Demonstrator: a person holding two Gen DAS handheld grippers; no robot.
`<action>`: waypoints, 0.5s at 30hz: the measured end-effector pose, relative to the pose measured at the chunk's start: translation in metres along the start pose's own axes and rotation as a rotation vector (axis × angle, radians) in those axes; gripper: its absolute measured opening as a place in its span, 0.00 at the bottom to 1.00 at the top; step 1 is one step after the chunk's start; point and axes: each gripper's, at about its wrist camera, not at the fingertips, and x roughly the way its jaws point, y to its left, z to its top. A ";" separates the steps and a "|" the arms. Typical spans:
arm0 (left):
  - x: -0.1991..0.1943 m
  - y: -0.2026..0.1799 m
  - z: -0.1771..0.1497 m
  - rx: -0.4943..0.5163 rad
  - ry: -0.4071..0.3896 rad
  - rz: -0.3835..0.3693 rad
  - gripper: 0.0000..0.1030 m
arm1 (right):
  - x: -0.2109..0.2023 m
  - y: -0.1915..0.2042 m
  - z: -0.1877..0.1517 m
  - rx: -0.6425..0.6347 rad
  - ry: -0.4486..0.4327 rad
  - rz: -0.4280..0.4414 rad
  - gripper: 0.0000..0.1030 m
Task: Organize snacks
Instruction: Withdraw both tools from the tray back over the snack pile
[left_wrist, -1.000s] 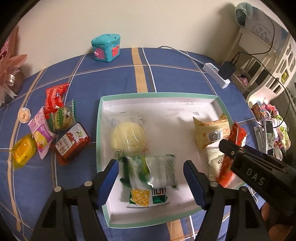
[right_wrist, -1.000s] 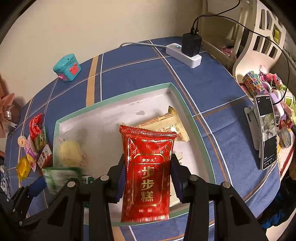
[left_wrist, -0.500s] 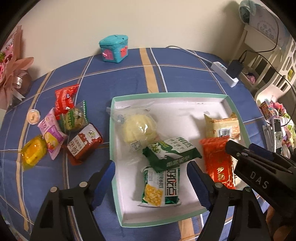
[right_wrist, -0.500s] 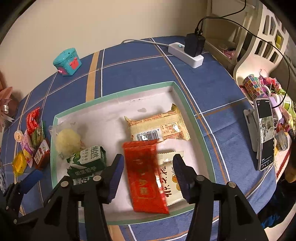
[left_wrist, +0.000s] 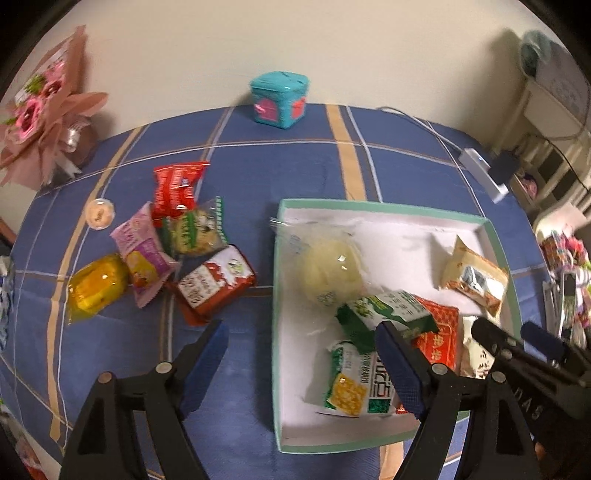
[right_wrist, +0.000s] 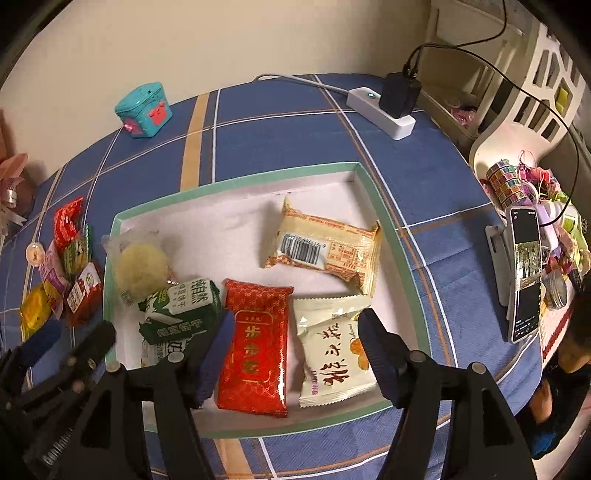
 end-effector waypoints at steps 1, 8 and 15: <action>-0.001 0.004 0.001 -0.011 -0.003 0.011 0.82 | 0.000 0.003 -0.001 -0.009 0.002 -0.001 0.68; -0.004 0.036 0.006 -0.081 -0.007 0.110 0.82 | -0.002 0.020 -0.006 -0.046 0.005 0.004 0.68; 0.000 0.071 0.006 -0.158 0.005 0.171 0.93 | -0.002 0.042 -0.009 -0.085 0.006 0.016 0.83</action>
